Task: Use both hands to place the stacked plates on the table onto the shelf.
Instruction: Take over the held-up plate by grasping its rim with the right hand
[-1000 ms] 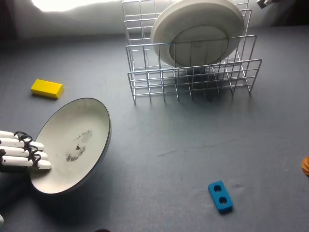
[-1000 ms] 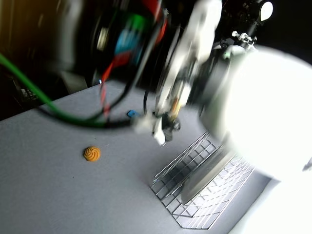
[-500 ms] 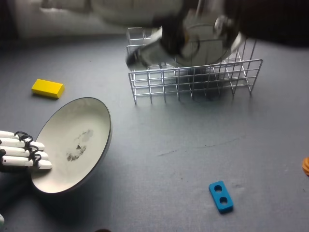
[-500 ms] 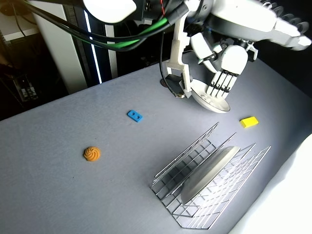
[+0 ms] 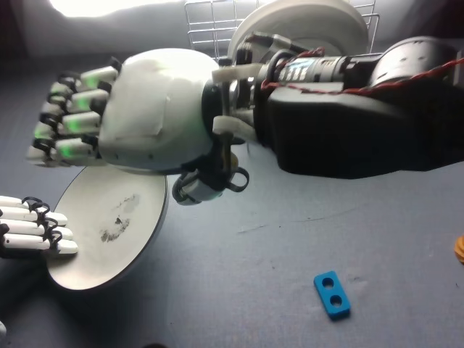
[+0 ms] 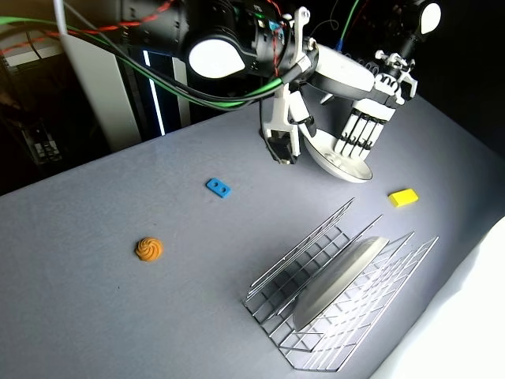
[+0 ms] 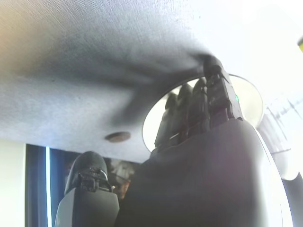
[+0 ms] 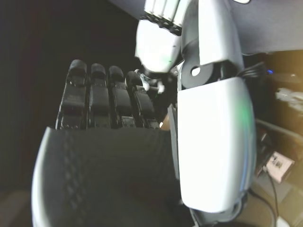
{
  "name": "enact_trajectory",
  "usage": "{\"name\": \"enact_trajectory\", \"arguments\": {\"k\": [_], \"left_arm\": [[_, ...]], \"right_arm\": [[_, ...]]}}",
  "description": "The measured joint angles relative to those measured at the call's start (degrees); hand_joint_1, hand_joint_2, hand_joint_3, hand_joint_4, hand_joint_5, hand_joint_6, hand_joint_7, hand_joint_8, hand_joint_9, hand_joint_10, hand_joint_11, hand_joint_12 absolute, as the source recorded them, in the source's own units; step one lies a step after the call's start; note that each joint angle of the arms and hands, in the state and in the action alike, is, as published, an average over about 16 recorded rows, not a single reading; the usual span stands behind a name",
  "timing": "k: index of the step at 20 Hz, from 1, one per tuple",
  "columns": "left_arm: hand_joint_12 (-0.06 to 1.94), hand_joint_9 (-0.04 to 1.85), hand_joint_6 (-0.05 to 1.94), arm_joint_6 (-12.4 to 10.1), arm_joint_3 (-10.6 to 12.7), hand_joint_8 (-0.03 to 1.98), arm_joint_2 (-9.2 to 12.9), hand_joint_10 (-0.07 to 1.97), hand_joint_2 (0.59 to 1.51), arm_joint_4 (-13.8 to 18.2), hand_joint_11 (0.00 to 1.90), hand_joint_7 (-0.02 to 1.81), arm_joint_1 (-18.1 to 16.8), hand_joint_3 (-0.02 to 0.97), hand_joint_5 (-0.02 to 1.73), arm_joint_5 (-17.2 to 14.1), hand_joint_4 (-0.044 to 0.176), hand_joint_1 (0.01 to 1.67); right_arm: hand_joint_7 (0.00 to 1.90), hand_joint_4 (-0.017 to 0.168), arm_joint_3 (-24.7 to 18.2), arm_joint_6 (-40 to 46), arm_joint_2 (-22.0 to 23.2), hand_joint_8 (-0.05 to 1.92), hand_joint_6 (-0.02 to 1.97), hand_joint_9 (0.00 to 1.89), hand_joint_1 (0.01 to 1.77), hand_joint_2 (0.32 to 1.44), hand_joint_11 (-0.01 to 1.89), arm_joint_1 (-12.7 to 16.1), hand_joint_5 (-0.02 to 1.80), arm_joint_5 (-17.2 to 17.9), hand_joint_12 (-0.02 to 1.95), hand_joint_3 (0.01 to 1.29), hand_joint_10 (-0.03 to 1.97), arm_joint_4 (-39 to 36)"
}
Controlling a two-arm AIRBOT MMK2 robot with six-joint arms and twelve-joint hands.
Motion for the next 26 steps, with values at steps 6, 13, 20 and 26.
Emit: {"name": "enact_trajectory", "arguments": {"k": [6, 13, 20, 26], "left_arm": [[0.17, -0.01, -0.01, -0.10, 0.11, 0.00, -0.03, -0.04, 1.100, 0.00, 0.02, 0.03, 0.00, 0.010, 0.05, -0.10, -0.006, 0.02], [0.17, -0.01, -0.01, -0.38, 0.27, 0.00, -0.06, -0.04, 1.104, 0.01, 0.03, 0.03, -0.01, 0.010, 0.05, -0.23, -0.006, 0.02], [0.17, -0.01, -0.01, -0.78, 0.44, 0.00, -0.08, -0.04, 1.108, 0.05, 0.03, 0.03, -0.04, 0.010, 0.05, -0.32, -0.005, 0.02], [0.17, 0.00, -0.01, -1.00, 0.49, -0.01, -0.08, -0.04, 1.106, 0.06, 0.02, 0.04, -0.05, 0.010, 0.05, -0.34, -0.005, 0.02]], "right_arm": [[0.02, 0.003, 3.84, -1.86, -4.35, 0.01, 0.04, 0.02, 1.24, 0.94, 0.02, -3.52, 0.02, -0.59, 0.01, 0.02, 0.00, 0.09], [0.02, 0.003, 8.92, -2.67, -9.17, 0.01, 0.04, 0.02, 1.24, 0.96, 0.03, -6.09, 0.02, -0.46, 0.09, 0.02, 0.01, 0.17], [0.10, 0.003, 13.14, -2.96, -13.33, 0.01, 0.04, 0.09, 1.23, 0.99, 0.02, -6.82, 0.08, 0.38, 0.41, 0.02, 0.01, 1.04], [0.28, 0.003, 14.84, -3.05, -15.54, 0.01, 0.04, 0.26, 1.23, 1.01, 0.02, -7.59, 0.27, 1.76, 0.81, 0.02, 0.02, 2.16]]}}
